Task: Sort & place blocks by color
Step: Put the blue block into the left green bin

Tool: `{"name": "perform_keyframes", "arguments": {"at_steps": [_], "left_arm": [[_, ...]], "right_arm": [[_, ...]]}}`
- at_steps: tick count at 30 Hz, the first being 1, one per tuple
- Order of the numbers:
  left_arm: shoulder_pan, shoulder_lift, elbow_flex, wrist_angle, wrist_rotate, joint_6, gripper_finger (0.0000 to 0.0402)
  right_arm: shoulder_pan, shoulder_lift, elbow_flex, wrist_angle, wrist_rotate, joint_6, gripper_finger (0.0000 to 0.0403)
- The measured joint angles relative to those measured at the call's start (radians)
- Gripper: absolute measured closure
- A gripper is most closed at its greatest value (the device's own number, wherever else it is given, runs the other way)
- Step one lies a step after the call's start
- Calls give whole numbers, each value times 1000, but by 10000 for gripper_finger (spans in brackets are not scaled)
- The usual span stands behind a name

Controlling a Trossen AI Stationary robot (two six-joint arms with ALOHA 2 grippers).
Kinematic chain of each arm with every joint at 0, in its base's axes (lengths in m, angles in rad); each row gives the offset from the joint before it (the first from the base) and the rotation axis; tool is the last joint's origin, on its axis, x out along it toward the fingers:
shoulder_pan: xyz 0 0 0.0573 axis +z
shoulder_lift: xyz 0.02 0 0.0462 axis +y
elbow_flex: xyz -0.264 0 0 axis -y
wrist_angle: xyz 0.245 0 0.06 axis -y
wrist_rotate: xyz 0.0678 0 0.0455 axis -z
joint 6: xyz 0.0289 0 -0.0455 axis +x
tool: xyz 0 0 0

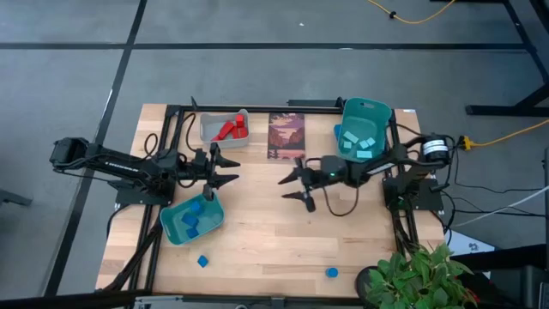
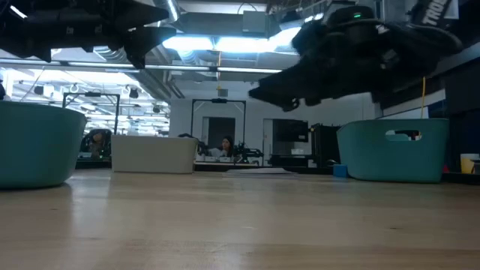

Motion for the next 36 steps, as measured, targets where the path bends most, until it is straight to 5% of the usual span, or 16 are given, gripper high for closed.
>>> {"name": "perform_keyframes", "arguments": {"at_steps": [21,36], "left_arm": [[0,0,0,5,-85,-58,223],[0,0,-1,-20,-49,29,223]], "right_arm": [[1,-17,-55,115,58,1,179],[1,-16,-51,114,290,69,179]]}}
